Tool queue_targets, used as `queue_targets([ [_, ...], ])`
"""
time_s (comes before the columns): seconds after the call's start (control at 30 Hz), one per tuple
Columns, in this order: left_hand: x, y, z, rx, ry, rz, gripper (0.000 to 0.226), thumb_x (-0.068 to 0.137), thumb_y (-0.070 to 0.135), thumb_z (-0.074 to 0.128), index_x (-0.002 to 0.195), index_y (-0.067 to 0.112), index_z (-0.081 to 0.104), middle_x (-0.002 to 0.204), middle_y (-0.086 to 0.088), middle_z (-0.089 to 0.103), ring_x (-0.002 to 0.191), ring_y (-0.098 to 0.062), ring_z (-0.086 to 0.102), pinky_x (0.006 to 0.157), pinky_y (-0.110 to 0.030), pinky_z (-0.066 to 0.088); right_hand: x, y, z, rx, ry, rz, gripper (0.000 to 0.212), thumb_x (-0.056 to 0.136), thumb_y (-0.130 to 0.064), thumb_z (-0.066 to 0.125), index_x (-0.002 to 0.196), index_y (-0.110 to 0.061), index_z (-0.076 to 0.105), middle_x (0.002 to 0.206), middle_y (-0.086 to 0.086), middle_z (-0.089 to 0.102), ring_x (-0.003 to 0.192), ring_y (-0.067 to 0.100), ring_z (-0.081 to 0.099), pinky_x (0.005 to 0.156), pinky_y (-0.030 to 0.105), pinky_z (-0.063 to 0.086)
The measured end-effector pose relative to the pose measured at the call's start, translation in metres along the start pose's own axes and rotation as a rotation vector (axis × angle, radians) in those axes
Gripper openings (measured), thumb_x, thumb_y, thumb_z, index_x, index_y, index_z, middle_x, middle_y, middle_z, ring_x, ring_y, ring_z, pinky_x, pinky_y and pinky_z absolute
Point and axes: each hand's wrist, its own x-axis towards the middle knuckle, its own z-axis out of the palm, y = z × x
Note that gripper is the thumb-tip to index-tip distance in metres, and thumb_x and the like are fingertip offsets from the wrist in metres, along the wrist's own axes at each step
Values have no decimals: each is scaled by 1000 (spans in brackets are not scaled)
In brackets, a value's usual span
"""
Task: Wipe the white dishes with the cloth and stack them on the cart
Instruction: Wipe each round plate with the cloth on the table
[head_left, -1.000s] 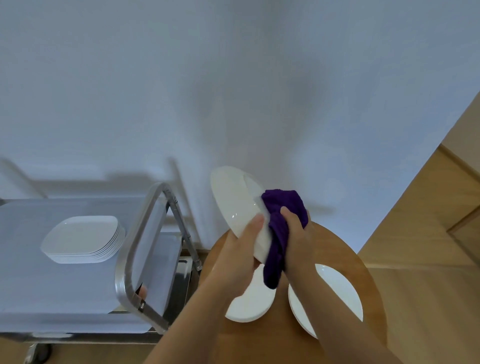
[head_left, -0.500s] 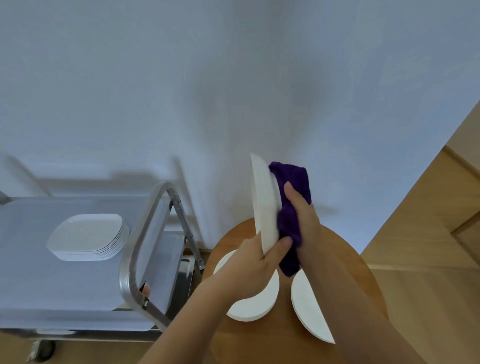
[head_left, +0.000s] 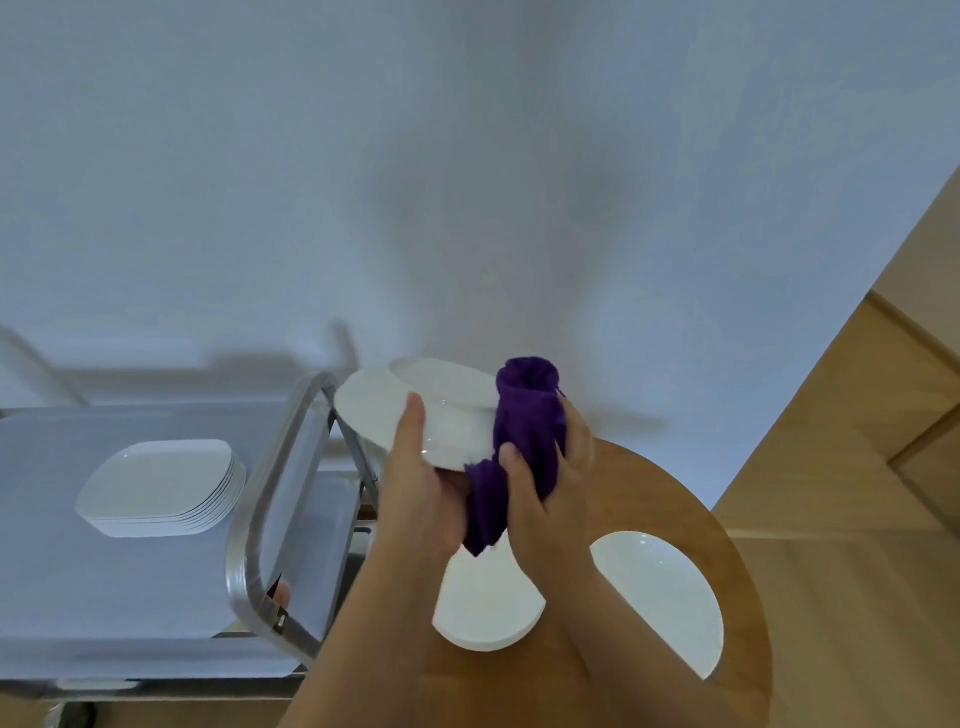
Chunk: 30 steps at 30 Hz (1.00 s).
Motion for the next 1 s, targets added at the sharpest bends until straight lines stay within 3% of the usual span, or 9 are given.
queue_targets([
  [0.13,0,18,-18,-22,-162,84,37,101,35,35,107,21,68,97,-7,75,86,-25,73,58,-37,59,21,16,-18,403,-47,520,34,79,-46,65,98,-19,56,72,-8,63,66,6,61,59,18,47],
  [0.23,-2,22,-30,-64,-222,46,48,99,35,31,101,22,78,109,-8,73,97,-26,70,64,-37,60,41,19,-31,584,-96,858,24,90,-42,50,92,-19,56,66,-2,68,57,12,67,46,21,50],
  [0.4,0,18,-53,-189,-322,-68,35,90,29,56,116,10,70,123,-15,66,112,-32,63,86,-46,57,66,10,-48,717,-178,923,26,92,-38,50,88,-14,60,66,0,72,55,15,69,43,26,52],
  [0.53,5,10,-69,-225,-356,-169,50,98,27,48,140,0,44,141,-26,46,132,-42,42,114,-51,19,76,1,-59,851,-255,1022,13,72,-23,67,66,-11,69,62,5,67,54,21,66,51,29,54],
  [0.7,21,9,-76,175,46,-297,80,68,43,80,138,13,52,107,-17,71,94,-33,69,76,-44,59,68,-5,-64,780,-286,883,14,56,-17,76,69,-14,75,67,5,69,58,19,67,51,28,53],
  [0.8,30,6,-75,482,210,-318,79,85,46,64,149,18,28,88,-14,73,89,-29,63,101,-52,45,64,-5,-62,545,-356,659,19,67,-10,75,83,-11,63,76,8,65,67,22,65,59,35,54],
  [0.87,29,9,-62,594,222,-314,92,75,59,64,151,25,24,121,-19,64,95,-29,61,103,-56,41,57,-7,-58,307,-370,549,19,74,-10,73,83,-5,56,74,7,61,70,21,64,65,38,57],
  [0.93,27,14,-42,584,172,-303,105,58,68,64,147,27,27,121,-17,66,89,-29,69,89,-54,50,45,-10,-52,90,-382,395,19,77,-9,71,74,-8,53,62,-7,58,61,3,61,59,17,53],
  [1.0,27,17,-25,507,110,-330,102,54,70,65,140,26,31,85,-12,76,78,-30,73,74,-50,57,28,-9,-43,-102,-442,177,28,77,-10,70,65,-24,48,54,-14,55,58,-2,58,53,6,43],
])
